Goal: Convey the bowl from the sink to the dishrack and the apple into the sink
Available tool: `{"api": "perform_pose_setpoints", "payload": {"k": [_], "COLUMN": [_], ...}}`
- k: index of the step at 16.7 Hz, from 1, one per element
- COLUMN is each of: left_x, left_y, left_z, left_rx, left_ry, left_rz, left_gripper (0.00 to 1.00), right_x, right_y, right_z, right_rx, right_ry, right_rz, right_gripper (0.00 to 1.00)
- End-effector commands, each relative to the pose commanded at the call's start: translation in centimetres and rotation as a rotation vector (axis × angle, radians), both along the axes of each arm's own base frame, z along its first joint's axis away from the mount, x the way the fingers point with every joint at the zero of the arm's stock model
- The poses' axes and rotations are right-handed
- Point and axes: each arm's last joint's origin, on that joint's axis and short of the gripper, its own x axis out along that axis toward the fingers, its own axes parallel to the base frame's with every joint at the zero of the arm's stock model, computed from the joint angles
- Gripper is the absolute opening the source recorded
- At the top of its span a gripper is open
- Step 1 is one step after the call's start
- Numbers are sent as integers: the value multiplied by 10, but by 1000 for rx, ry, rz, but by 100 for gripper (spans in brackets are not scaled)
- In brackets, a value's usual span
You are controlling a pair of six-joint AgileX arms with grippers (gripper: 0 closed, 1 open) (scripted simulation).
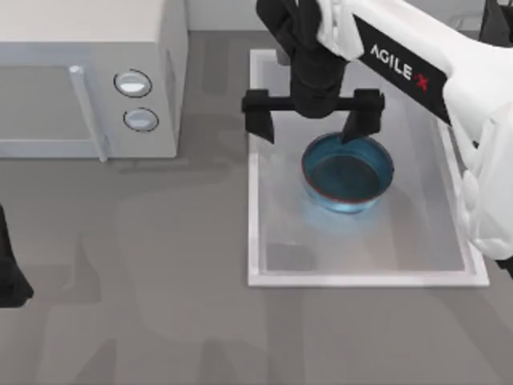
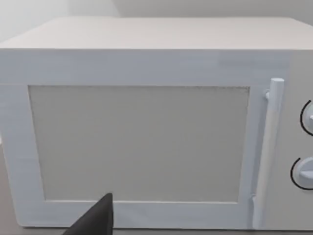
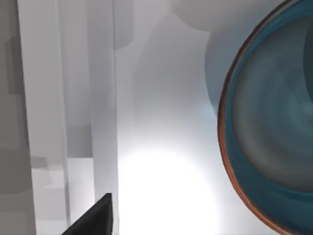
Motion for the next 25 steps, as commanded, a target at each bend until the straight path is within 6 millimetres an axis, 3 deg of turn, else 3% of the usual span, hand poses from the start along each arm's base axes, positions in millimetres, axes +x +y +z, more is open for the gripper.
{"api": "perform_pose_setpoints", "payload": {"k": [3, 9, 13, 25], "left_x": [0, 0, 0, 0], "left_y": [0, 0, 0, 0], "left_z": [0, 0, 0, 0], "left_rx": [0, 0, 0, 0], "left_ry": [0, 0, 0, 0], "left_rz": [0, 0, 0, 0], "left_gripper": [100, 100, 100, 100], "right_x": [4, 18, 19, 19], "right_y": [2, 3, 2, 2], "right_z": [-18, -94, -98, -98], "right_rx": [-2, -1, -1, -1], "right_ry": [-1, -2, -1, -1], "right_rz": [5, 5, 5, 5], "right_gripper": [100, 100, 100, 10]}}
